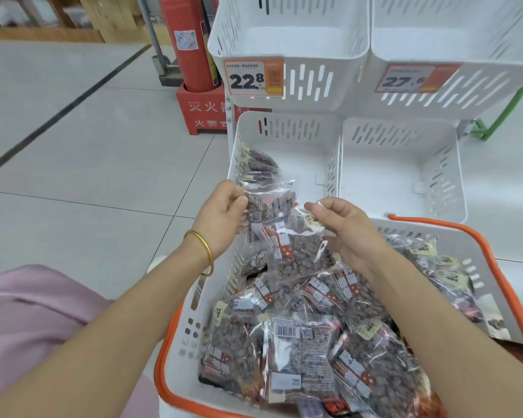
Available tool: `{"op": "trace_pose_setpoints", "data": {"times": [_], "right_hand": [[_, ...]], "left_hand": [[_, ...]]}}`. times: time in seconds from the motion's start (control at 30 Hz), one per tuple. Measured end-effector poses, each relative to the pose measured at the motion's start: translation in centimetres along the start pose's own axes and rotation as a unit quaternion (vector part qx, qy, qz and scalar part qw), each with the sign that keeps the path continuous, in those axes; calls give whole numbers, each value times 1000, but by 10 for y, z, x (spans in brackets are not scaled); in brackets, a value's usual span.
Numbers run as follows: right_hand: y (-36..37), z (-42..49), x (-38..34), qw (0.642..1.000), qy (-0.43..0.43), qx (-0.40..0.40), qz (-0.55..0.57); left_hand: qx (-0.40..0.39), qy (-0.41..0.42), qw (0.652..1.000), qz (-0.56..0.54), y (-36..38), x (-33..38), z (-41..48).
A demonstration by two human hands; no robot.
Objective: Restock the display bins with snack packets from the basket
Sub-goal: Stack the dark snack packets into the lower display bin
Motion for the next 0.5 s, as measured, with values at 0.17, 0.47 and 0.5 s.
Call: {"op": "trace_pose_setpoints", "data": {"times": [0.17, 0.47, 0.5], "right_hand": [[7, 2, -8, 996, -21, -84, 38], [-1, -4, -29, 985, -119, -87, 92], [2, -4, -29, 981, -122, -114, 100]], "left_hand": [[-53, 93, 994, -4, 14, 16, -6], [-146, -147, 939, -274, 32, -2, -8], [-185, -177, 936, -241, 36, -4, -12]]}}
Point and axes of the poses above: each hand's wrist, its own z-axis towards the middle knuckle, its own y-axis out of the palm, x = y × z, the point moved 6 cm from there along z, towards the middle knuckle, and after that the axes turned 3 degrees about y, right-handed, at the moved point
